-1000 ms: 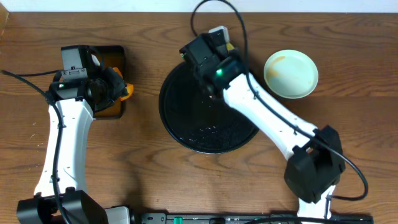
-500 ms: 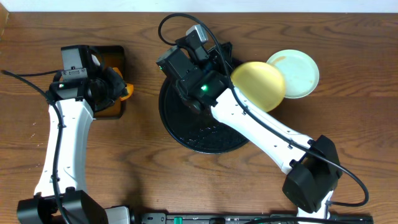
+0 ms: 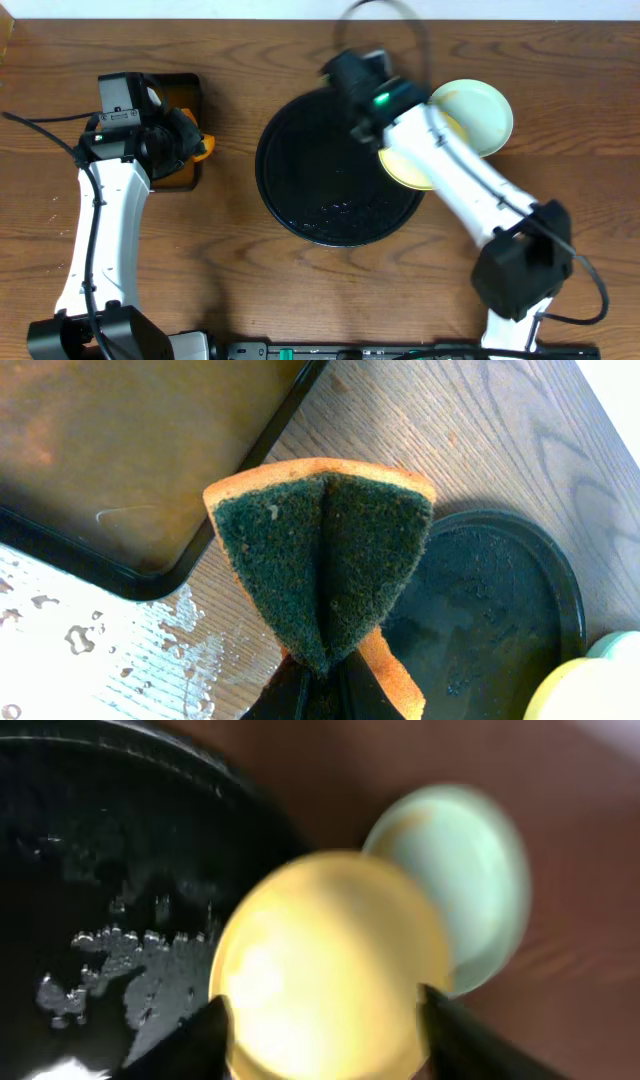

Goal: Clean dirty plates on tray and stack at the side
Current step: 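Lift the yellow plate by its rim and carry it right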

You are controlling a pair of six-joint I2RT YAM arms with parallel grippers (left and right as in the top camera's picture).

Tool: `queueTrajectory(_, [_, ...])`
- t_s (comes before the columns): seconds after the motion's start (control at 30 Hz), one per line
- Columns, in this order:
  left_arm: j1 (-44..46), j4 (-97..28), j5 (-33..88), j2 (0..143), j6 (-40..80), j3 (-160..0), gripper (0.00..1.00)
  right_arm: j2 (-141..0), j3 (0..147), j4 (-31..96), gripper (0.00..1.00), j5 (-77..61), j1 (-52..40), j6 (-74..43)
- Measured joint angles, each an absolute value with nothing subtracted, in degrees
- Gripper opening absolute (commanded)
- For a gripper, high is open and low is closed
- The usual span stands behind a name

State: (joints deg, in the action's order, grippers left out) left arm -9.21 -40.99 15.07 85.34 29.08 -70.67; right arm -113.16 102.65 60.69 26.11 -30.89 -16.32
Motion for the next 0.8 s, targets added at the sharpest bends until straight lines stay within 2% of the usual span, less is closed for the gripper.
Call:
queueTrajectory(0.1, [-9.21,-41.01,15.09,85.34,28.8,-70.67,0.08,-113.16,102.67,64.55,0.72,16.19,-24.71,-18.06])
queueTrajectory(0.3, [-9.21,-40.97,15.07,85.34,28.47,-70.67,0.08,-113.16,102.69,75.9,0.68,4.91,-13.76,-21.39])
queueTrajectory(0.43, [-9.21,-40.99,15.07,85.36,28.42,-70.67,0.08,-112.79,101.69,79.33,0.73,2.22,-7.57,-23.99])
queueTrajectory(0.6, [-9.21,-40.88,15.07,85.38,28.42,-70.67,0.08,-111.24,91.79,74.17,0.74,-1.28,-4.16,-24.47])
queueTrajectory(0.8, [-9.21,-40.66,15.07,85.38,28.21,-70.65,0.08,-111.33,77.06,58.57,0.75,-16.8,0.23,-22.26])
